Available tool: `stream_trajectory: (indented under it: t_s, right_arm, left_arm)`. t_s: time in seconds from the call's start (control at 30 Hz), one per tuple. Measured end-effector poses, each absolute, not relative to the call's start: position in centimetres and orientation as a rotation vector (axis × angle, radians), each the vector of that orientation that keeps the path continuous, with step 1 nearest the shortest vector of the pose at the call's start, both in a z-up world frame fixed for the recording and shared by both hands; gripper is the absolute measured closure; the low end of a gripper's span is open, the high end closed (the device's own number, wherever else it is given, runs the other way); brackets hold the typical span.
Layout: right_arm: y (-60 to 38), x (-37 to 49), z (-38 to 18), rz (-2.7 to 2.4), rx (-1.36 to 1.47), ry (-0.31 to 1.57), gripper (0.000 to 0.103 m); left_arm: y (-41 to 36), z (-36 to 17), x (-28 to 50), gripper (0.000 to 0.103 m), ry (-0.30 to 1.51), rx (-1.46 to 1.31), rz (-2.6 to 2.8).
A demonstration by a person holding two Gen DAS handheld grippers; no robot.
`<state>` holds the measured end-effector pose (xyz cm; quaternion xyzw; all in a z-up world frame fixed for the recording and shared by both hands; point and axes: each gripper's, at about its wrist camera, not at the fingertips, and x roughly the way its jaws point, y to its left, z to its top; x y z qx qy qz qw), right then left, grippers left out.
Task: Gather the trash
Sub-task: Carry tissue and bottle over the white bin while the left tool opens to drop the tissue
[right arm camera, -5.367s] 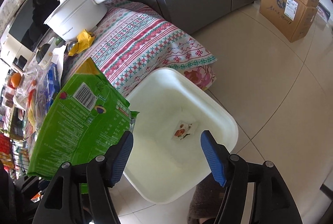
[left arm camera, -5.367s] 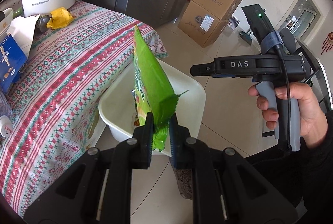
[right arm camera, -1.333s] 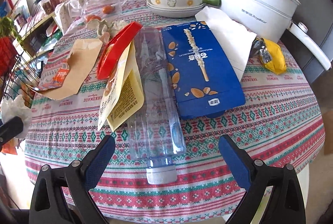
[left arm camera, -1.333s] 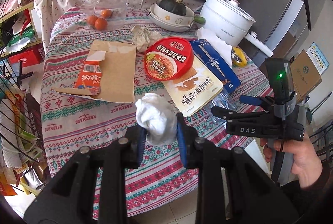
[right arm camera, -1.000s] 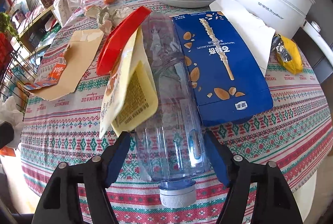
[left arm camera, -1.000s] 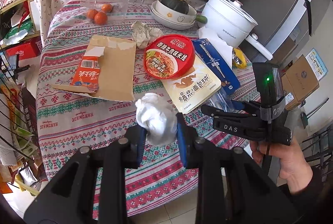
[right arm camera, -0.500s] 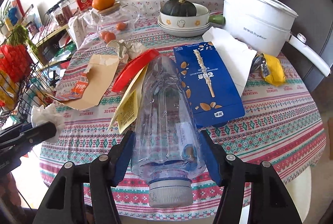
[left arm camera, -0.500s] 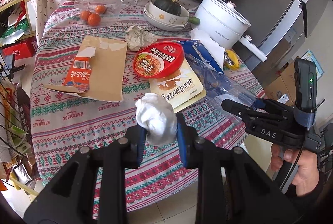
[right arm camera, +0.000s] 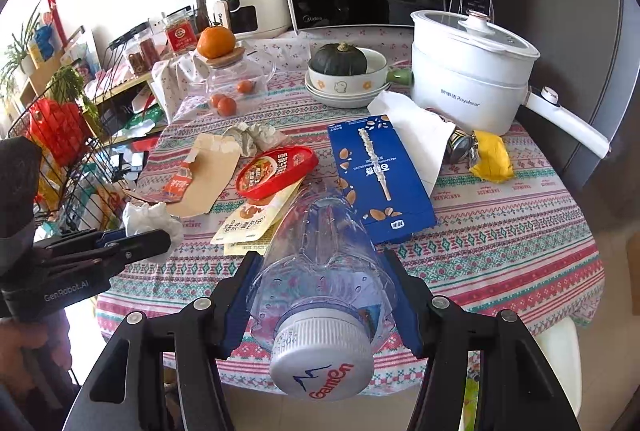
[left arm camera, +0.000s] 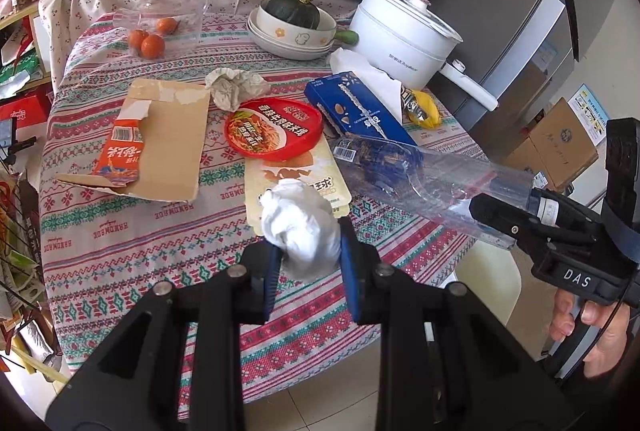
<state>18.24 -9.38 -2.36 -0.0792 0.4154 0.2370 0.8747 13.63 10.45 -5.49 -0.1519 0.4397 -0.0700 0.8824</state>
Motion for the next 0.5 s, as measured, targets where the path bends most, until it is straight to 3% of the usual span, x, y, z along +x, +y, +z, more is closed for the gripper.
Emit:
stream_trajectory:
  t_s: [0.5]
  right_arm:
    - [-15.5, 17.3, 1.0, 0.456, -0.050, 0.800, 0.042]
  left_arm:
    - [8.2, -5.1, 14.1, 0.074, 0.905, -0.315, -0.185]
